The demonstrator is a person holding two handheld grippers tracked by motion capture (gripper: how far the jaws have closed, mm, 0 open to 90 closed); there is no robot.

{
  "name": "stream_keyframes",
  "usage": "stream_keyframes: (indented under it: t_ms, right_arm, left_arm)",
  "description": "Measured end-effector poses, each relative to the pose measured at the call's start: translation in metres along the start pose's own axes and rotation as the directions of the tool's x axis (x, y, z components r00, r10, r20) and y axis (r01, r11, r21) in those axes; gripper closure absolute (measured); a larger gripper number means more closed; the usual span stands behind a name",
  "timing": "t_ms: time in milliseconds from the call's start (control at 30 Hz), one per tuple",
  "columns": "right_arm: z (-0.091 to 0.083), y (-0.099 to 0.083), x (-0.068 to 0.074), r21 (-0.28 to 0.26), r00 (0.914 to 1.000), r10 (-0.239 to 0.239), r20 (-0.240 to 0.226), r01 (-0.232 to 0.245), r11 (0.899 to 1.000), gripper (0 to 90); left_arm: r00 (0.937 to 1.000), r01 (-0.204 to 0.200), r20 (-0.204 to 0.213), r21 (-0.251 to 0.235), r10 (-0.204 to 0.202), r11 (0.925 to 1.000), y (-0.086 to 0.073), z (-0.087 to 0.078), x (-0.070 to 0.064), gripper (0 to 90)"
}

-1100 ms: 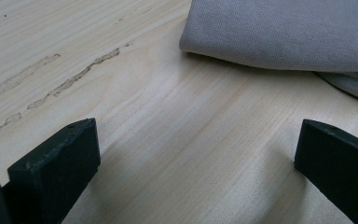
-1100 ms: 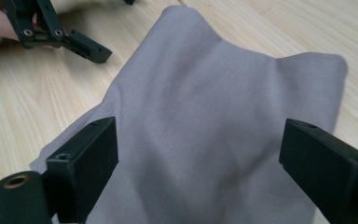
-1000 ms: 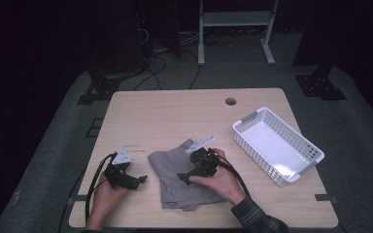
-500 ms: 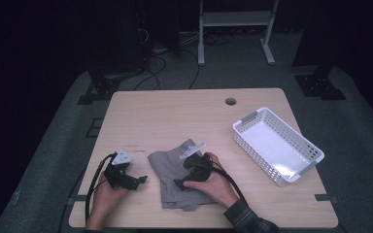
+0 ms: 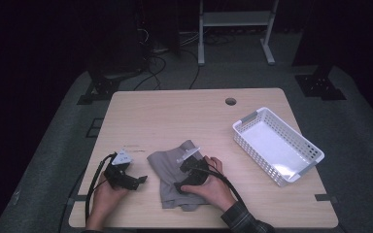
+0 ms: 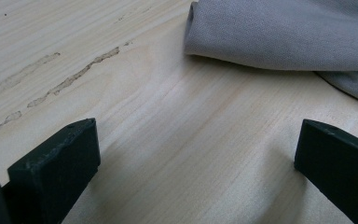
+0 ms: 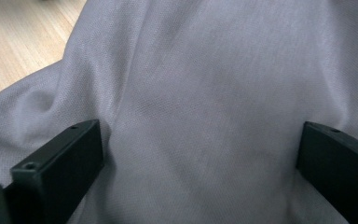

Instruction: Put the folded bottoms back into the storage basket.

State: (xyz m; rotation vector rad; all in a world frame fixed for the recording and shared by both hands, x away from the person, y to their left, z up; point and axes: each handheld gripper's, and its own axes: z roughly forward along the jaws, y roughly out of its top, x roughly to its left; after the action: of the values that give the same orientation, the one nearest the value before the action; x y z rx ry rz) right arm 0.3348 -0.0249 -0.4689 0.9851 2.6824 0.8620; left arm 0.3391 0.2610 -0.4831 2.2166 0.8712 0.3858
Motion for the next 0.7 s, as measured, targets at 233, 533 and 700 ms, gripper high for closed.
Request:
stream_keyframes:
  t_ms: [233,533,700]
  right_arm:
    - [-0.005,0.0,0.0,-0.027,0.9995,-0.018,-0.026,0.018,0.999,19.7]
    - [-0.01,-0.002,-0.001,-0.057,0.9966,-0.003,-0.082,-0.002,0.998,57.8]
    - [-0.011,-0.004,-0.002,-0.074,0.9949,-0.003,-0.101,-0.004,0.997,60.1]
  left_arm:
    - [1.0,-0.001,0.0,0.001,0.001,1.0,0.0,0.0,0.0,0.0]
    - [1.0,-0.001,0.0,0.0,0.001,1.0,0.0,0.0,0.0,0.0]
    - [1.0,0.0,0.0,0.0,0.0,1.0,0.0,0.0,0.0,0.0]
